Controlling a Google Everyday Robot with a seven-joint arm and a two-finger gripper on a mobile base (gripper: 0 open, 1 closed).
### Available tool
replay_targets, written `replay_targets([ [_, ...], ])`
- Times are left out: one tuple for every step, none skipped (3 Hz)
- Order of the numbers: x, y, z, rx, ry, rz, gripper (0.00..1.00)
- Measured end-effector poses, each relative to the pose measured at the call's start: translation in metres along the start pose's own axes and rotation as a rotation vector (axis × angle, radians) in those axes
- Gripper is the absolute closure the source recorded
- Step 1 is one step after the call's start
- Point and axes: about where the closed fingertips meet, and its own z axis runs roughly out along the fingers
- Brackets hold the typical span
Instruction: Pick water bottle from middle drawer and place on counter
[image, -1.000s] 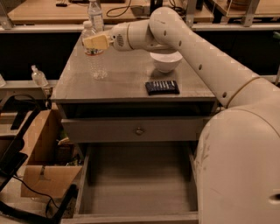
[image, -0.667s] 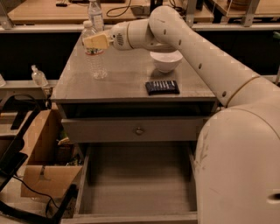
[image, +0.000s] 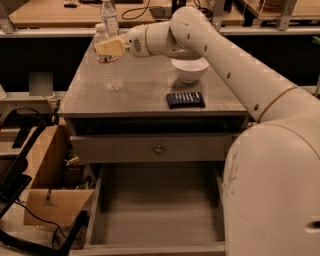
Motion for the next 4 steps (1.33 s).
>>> replay_targets([
  [0.0005, 0.0013, 0.0021, -0.003, 0.001, 0.0, 0.42],
  [0.0001, 0.0013, 0.002, -0.003, 0.001, 0.0, 0.18],
  [0.0008, 0.0032, 0.0051, -0.009, 0.002, 0.001, 0.0],
  [0.0008, 0.0032, 0.0051, -0.009, 0.002, 0.001, 0.0],
])
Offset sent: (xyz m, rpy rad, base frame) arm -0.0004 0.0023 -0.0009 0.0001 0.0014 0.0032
